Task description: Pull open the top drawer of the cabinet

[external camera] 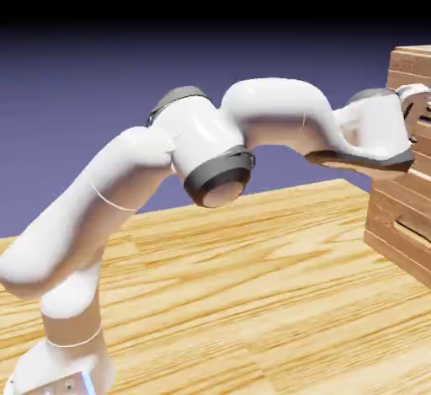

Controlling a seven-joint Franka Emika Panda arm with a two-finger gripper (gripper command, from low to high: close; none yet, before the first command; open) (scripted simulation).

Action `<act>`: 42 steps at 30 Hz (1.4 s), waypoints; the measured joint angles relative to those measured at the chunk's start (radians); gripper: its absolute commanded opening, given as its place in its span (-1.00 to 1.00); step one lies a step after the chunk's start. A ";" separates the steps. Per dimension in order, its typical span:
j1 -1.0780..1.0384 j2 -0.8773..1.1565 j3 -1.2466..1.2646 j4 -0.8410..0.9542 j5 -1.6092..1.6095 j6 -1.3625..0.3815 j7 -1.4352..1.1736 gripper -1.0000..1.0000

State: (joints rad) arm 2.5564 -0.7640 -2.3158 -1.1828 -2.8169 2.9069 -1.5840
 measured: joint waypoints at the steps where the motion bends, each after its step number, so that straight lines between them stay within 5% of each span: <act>1: 0.021 -0.002 -0.020 0.014 -0.024 -0.001 -0.020 1.00; 16: 0.156 -0.339 0.079 0.476 0.325 0.128 -0.628 1.00; 17: 0.157 -0.342 0.080 0.481 0.329 0.129 -0.634 -1.00; 42: -0.361 -0.002 0.391 -0.352 -0.029 -0.166 -0.188 -1.00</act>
State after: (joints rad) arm 2.1957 -0.7657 -1.9252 -1.5353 -2.8456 2.7407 -1.7719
